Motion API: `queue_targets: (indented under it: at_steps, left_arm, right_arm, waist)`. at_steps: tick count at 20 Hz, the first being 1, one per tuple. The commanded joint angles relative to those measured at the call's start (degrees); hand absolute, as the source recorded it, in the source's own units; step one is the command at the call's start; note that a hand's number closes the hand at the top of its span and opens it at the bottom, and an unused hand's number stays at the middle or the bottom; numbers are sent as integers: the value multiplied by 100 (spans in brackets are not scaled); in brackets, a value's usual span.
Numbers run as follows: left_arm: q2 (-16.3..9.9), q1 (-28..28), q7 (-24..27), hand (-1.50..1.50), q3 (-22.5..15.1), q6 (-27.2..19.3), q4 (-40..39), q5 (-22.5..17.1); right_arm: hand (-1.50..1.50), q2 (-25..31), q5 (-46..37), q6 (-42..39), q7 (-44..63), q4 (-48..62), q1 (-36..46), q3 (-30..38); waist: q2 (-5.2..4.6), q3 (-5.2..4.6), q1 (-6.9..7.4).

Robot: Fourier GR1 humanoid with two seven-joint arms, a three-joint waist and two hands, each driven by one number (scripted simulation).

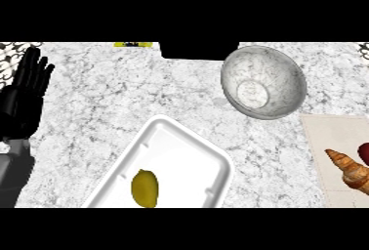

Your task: Pick the tomato from the placemat and place it in the bowl

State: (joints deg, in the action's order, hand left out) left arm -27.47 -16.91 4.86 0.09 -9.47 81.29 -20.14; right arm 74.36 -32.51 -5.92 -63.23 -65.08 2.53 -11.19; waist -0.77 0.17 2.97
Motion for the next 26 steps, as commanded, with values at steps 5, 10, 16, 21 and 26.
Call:
queue_targets:
  at_steps: [5,10,16,21,26]
  left_arm:
    - [105,-25,-58,0,55,-49,12,128]
    - [180,-179,-86,0,34,-63,-116,216]
    - [175,129,-48,0,112,-24,114,232]
    - [386,317,-66,0,-29,-264,438,471]
    - [283,416,-125,0,102,7,375,336]
  right_arm:
    - [-150,-804,-727,-40,-978,1219,1138,-545]
    - [-150,-1090,-770,-144,-1057,1425,1580,-765]
    - [-150,-1320,-885,293,-1447,1978,1731,-960]
    - [-150,-1532,-1198,451,-1175,2304,2017,-1124]
    - [-150,-1924,-1458,1006,-1277,2976,2074,-1269]
  waist:
    - [23,-5,-82]
    - [24,-7,-119]
    - [35,-3,-133]
    - [53,-6,-149]
    - [36,0,-136]
